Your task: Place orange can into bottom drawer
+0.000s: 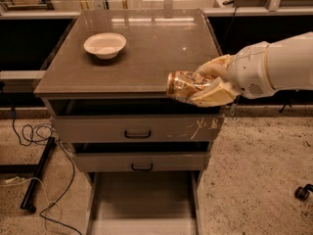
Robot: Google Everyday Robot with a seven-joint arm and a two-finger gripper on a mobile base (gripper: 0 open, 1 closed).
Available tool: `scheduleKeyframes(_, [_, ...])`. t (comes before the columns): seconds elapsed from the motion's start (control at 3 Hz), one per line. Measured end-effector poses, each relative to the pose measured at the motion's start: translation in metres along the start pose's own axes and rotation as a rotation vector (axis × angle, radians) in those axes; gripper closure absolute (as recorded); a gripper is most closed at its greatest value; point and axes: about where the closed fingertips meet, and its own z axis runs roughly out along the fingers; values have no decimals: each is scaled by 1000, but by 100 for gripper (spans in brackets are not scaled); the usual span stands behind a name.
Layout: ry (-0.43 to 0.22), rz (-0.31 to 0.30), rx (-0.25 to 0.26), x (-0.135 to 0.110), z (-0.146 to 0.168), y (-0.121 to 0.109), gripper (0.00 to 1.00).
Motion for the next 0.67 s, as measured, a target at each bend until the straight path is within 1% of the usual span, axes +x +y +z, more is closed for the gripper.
scheduleKeyframes(0.33, [10, -2, -3, 11, 13, 10, 100])
scheduleKeyframes(0.67, [13, -12, 3, 38, 36, 27, 100])
